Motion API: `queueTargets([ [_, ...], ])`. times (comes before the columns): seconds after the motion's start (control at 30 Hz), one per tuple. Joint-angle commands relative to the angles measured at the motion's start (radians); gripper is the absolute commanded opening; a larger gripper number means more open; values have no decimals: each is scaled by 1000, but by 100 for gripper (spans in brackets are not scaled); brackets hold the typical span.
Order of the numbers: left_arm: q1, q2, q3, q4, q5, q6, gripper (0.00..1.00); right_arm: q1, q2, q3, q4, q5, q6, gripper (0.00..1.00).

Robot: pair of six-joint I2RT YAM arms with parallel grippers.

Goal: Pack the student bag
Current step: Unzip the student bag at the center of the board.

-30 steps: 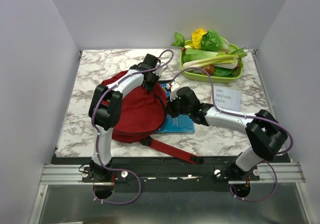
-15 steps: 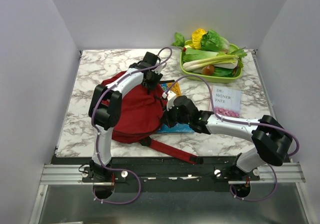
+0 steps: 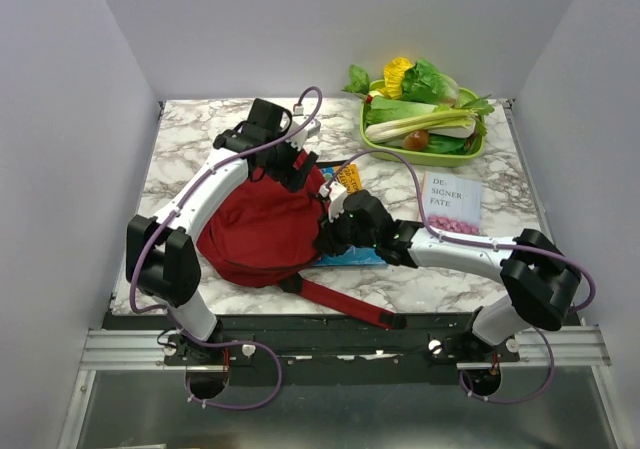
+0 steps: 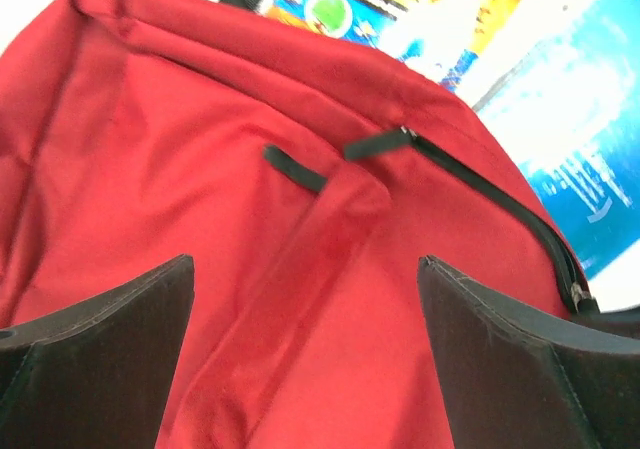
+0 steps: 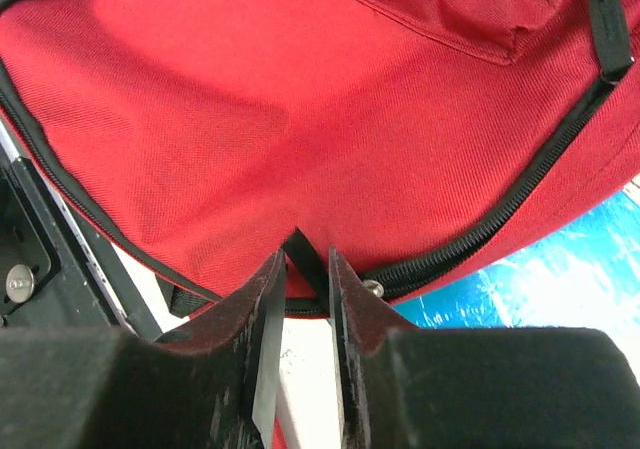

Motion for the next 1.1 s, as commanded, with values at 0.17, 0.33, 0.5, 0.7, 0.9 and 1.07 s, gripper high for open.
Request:
queueTargets([
  [0.17,10,-90,-129,-46,228,115,99,-19,-101,37,-22,-9,5,46],
  [0.33,10,-102,-105,-101,294,182,99,-121,-191,-9,-31,-29,29,48],
  [0.5,-14,-78,-88,-132,323,213,99,-175,-208,-20,-37,-57,28,49],
  [0.7,-112,-87,-116,-141,305,264,99,-281,-178,-15,-51,-25,86,49],
  [0.9,-255,-148,-198,-57,251,285,99,-405,-191,-44,-64,17,165,49],
  [1.07,-350,-121,-199,-37,216,334,99,-496,-233,-58,-76,-33,189,49],
])
